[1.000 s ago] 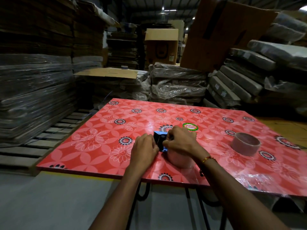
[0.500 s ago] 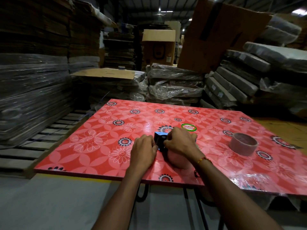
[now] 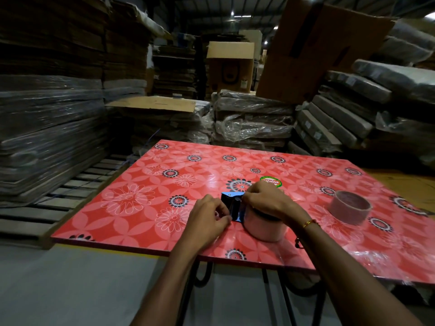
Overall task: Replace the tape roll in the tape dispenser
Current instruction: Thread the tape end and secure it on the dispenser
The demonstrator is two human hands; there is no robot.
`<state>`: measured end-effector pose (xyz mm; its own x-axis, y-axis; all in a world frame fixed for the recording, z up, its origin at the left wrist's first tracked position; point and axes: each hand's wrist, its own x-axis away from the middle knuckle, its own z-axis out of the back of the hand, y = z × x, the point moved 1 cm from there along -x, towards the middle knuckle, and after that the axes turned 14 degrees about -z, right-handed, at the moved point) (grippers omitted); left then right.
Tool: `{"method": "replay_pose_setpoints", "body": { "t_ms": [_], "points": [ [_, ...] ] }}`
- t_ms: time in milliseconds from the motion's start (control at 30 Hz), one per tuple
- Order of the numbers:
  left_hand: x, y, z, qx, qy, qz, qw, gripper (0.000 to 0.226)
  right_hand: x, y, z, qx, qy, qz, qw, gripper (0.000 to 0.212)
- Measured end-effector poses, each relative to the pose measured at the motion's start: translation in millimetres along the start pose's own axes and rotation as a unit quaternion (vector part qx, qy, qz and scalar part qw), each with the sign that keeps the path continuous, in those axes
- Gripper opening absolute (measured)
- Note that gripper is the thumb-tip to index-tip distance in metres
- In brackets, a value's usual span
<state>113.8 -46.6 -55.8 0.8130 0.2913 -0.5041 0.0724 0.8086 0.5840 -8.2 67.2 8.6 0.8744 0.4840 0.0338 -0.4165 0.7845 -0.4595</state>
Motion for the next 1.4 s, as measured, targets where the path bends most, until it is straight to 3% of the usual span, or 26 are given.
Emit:
{"method": "replay_pose_setpoints", "body": {
  "t_ms": [200, 300, 433, 633, 833, 1000, 1133, 1400],
  "points": [
    [1.4, 3.3, -2.4, -0.011, 0.036, -0.018, 0.999, 0.026, -2.3, 3.5, 3.3, 0.011, -0.026, 0.031, 0.999, 0.026],
    [0.7, 5.0, -1.4, -0.043, 0.071, -0.040, 0.996, 0.020, -2.6, 9.3, 6.3, -0.001, -0.047, 0.083, 0.995, 0.021],
    [0.3, 3.5, 1.2, -0.050, 0.079, -0.052, 0.994, 0.014, 0.5, 18.7, 10.4, -0.099, -0.054, 0.113, 0.987, 0.015],
    [1.0, 0.2, -0.1, -0.038, 0.079, -0.046, 0.995, 0.012, -0.3, 22.1, 8.6, -0.005, -0.004, 0.148, 0.989, 0.020],
    [5.1, 3.2, -2.5, -0.108, 0.061, -0.076, 0.989, 0.014, 0.1, 29.5, 5.0, 0.044, -0.006, 0.178, 0.983, 0.026],
    [4.9, 4.0, -1.4, -0.074, 0.046, -0.060, 0.994, 0.022, 6.0, 25.5, 3.0, 0.037, 0.012, 0.158, 0.987, 0.025],
    [5.1, 4.3, -1.1, -0.097, 0.025, -0.060, 0.993, 0.016, 9.9, 13.7, -6.0, 0.113, 0.057, 0.137, 0.982, 0.033],
    [3.4, 5.3, -2.2, -0.111, 0.042, -0.049, 0.992, 0.019, 17.4, 1.1, -21.8, 0.141, 0.122, 0.092, 0.978, 0.028]
  ]
}}
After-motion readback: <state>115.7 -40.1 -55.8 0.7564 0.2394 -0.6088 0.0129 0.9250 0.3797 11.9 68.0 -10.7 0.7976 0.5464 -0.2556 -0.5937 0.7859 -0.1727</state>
